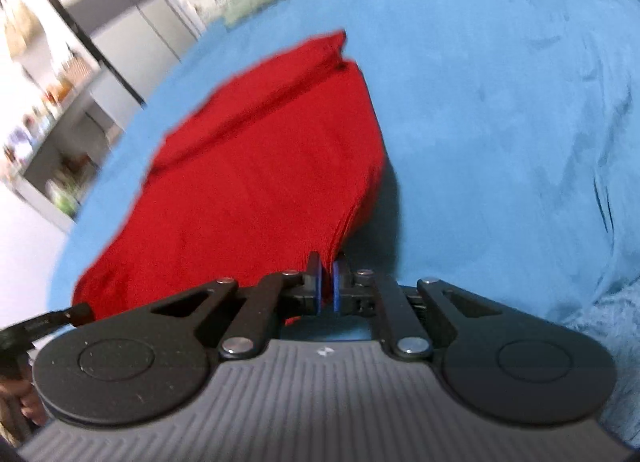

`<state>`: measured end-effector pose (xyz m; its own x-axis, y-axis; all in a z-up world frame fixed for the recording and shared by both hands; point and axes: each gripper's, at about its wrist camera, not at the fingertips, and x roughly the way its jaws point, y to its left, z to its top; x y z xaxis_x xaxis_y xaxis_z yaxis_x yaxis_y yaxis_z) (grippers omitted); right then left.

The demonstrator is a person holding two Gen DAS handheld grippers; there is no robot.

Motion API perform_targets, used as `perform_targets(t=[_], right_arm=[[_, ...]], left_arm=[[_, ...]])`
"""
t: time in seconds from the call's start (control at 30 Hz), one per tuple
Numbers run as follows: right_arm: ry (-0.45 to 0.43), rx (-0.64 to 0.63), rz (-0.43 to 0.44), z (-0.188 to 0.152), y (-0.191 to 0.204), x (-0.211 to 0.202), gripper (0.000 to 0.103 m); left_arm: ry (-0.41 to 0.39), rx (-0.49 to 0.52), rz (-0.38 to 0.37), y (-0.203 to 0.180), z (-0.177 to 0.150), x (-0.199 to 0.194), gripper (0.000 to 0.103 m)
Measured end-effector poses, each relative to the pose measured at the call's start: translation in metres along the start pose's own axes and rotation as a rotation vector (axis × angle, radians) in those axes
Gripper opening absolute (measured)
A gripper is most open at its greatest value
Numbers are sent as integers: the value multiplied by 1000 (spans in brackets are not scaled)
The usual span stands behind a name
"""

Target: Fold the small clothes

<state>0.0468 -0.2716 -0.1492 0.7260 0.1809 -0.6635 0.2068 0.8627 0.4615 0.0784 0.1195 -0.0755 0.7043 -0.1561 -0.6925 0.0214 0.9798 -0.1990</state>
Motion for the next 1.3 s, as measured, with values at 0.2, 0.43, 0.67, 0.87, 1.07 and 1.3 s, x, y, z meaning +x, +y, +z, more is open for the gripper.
perform_targets(t=[0.2,0.43,0.67,0.87,1.07,1.3], right_arm=[[-111,-21,83,44,19,-23,20],[-226,-93,146,151,47,-3,20],[-330,-112,126,270,73,84,20],[-281,-172,25,317,75,216,20],[-217,-78,-13,315,40,312,20],[-203,-37,-73,333,28,356,42]], left_arm=[[-110,-11,-66,-17,60,-16,7],[-220,-97,-48,-6,167,27,6],[-276,-120,28,5,269,124,6],[-226,-103,63,9,290,231,6],[-139,-133,89,33,277,298,6],[-104,-189,141,45,296,329,33]])
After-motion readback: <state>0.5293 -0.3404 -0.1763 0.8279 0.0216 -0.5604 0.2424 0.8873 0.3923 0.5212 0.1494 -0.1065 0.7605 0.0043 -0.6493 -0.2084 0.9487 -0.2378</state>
